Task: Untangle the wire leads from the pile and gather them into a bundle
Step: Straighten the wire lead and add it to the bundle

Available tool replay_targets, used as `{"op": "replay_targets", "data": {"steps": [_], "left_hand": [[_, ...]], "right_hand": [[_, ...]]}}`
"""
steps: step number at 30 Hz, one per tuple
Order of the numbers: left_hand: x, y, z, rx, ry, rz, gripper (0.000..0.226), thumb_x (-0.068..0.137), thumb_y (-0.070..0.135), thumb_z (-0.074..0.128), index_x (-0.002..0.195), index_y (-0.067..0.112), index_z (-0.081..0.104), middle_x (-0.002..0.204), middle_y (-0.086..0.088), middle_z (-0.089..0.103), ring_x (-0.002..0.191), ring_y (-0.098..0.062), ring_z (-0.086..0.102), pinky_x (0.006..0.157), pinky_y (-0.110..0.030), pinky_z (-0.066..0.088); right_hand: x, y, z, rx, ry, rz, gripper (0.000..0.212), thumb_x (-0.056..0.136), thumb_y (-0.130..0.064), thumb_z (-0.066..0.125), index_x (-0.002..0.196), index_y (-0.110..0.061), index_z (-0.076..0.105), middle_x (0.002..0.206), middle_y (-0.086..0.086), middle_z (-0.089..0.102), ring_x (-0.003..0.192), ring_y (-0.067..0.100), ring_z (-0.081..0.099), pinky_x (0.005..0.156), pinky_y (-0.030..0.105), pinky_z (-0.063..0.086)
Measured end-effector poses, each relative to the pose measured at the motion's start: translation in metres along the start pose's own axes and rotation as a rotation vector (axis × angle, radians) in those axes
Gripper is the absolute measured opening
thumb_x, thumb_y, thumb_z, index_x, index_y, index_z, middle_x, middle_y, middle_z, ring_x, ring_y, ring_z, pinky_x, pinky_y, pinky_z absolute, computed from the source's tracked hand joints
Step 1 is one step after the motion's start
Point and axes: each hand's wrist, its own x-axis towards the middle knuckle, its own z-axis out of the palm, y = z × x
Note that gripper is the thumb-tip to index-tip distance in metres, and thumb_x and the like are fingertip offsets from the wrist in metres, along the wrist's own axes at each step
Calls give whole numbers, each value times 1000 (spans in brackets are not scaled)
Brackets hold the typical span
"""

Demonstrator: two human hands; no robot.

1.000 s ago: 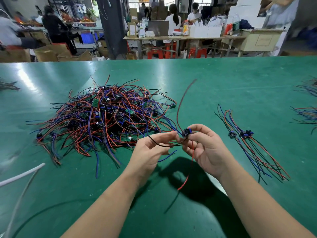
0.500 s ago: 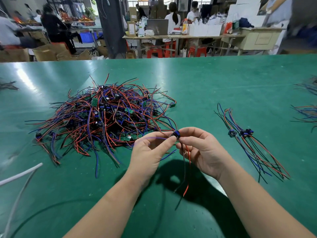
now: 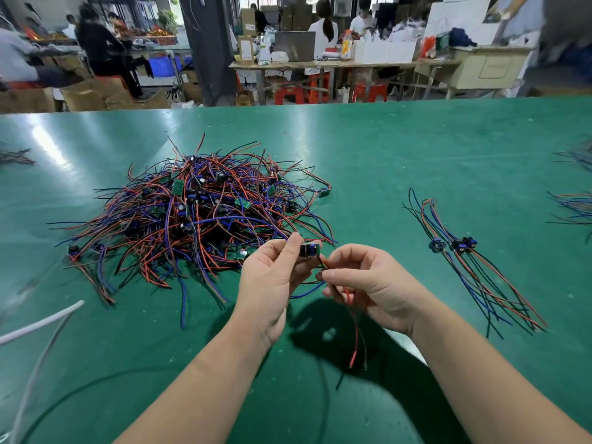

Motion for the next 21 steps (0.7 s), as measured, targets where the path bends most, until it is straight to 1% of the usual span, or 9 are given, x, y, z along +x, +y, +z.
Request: {"op": "replay_targets", "data": {"steps": [3, 5, 7, 9, 11, 13, 15, 18, 21], "left_hand": [[2, -2, -3, 52, 73, 17, 13, 90, 19, 61, 79, 14, 58, 75, -4, 74, 57, -11, 68, 53, -16, 50], [1, -2, -3, 57, 88, -14, 15, 91, 21, 61, 77, 16, 57, 72, -1, 73, 54, -9, 67, 50, -16, 49], [2, 0, -3, 81, 82, -29, 16, 91, 20, 60, 76, 16, 57, 69, -1, 73, 50, -9, 64, 47, -17, 48], [2, 4, -3, 160, 31, -48, 17, 89, 19, 62, 74, 13, 59, 63, -3, 70, 46, -10, 62, 43, -19, 48], [-1, 8, -3, 233, -91, -138, 17, 80, 25, 68, 69, 12, 64, 58, -4, 67, 41, -11, 59, 41, -19, 47], [-7, 8, -2, 287, -245, -275, 22, 68, 36, 70, 64, 14, 70, 57, -3, 64, 38, -10, 53, 41, -19, 47], [-13, 5, 0, 356, -348, -374, 29, 64, 47, 69, 62, 18, 72, 56, 2, 63, 36, -6, 49, 40, -18, 46], [-13, -1, 3, 374, -318, -422, 41, 57, 61, 66, 61, 21, 75, 55, 4, 63, 35, -3, 46, 39, -18, 46], [-9, -2, 1, 309, -294, -413, 38, 59, 57, 69, 75, 24, 79, 63, 3, 67, 41, -4, 54, 45, -20, 50]], "right_hand": [[-3, -3, -3, -138, 0, 58, 14, 83, 4, 63, 84, -8, 57, 74, 17, 70, 57, 23, 69, 48, 23, 51], [-7, -5, -7, -176, -38, 113, 9, 89, 0, 59, 90, -9, 56, 72, 18, 69, 55, 23, 68, 46, 24, 51], [-8, -6, -9, -195, -42, 119, 3, 91, -7, 58, 89, -7, 59, 70, 17, 67, 54, 22, 67, 46, 24, 50], [-4, -4, -11, -185, 23, 47, 16, 94, -13, 54, 85, -5, 65, 72, 13, 66, 56, 18, 64, 51, 22, 49], [-1, -4, -12, -156, 50, -19, 22, 93, -18, 54, 85, -8, 71, 74, 9, 67, 59, 14, 59, 56, 20, 45], [0, -3, -12, -91, -20, -32, 19, 84, -23, 58, 88, -11, 73, 73, 3, 67, 62, 12, 54, 61, 22, 40], [-1, -1, -12, -51, -101, -26, 20, 76, -22, 62, 87, -11, 75, 69, 2, 64, 62, 10, 53, 64, 23, 41], [-1, 0, -14, -64, -115, -47, 14, 73, -19, 65, 80, -11, 75, 71, 5, 66, 61, 10, 58, 66, 22, 44], [2, 0, -16, -112, 1, -93, 12, 70, -18, 65, 75, -11, 74, 71, 10, 68, 62, 14, 61, 70, 29, 41]]}}
